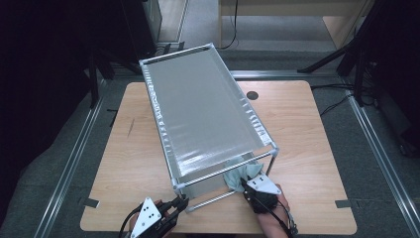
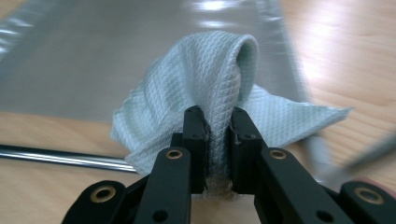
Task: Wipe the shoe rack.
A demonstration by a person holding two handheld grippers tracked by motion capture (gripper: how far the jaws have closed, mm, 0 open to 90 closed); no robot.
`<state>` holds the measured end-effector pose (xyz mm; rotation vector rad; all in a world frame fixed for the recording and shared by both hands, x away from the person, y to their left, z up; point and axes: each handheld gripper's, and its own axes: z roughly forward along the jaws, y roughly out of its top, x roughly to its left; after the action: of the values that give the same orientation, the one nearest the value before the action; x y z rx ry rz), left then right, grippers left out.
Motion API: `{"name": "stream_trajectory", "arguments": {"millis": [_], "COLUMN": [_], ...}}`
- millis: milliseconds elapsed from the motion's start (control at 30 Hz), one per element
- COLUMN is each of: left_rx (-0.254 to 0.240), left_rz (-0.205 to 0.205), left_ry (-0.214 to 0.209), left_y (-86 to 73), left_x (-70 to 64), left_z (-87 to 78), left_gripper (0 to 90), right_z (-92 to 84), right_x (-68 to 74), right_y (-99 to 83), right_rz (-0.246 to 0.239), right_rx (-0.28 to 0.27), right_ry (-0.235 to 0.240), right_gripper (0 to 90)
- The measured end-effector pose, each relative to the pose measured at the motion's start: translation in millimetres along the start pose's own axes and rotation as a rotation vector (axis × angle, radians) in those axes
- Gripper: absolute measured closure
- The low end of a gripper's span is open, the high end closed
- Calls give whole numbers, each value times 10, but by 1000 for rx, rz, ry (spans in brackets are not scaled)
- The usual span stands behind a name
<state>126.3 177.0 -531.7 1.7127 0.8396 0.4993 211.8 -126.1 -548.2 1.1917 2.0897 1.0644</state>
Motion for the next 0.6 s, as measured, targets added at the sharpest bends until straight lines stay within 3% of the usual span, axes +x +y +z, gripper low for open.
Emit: {"name": "stream_trajectory", "arguments": {"millis": [133,167,200,233,333,433,500,600], "left_rx": [-5,-6,-6,-6,-3,-1,0,4], "left_rz": [9,14,14,24,31,33,34,37], "left_ry": [-22,-25,-25,-24,-27,-28,-27,-26], "left_y": [1,2,2,4,5,5,4,0], "left_x": [-79,-103,-103,-133,-154,-148,-150,-147], "left_z": [65,81,81,94,101,96,93,88], "left_gripper": [811,812,813,813,813,813,812,810], "right_z": [50,62,62,77,72,69,87,88], "right_x": [213,271,271,450,699,811,742,548], "right_y": [13,21,21,29,24,28,28,26], "right_rz": [-49,-40,-40,-55,-103,-127,-102,-95], "right_rx": [19,31,31,51,57,56,62,69], "right_ry": [59,102,102,177,250,248,253,176], "right_gripper": [804,804,804,802,802,801,801,802]}}
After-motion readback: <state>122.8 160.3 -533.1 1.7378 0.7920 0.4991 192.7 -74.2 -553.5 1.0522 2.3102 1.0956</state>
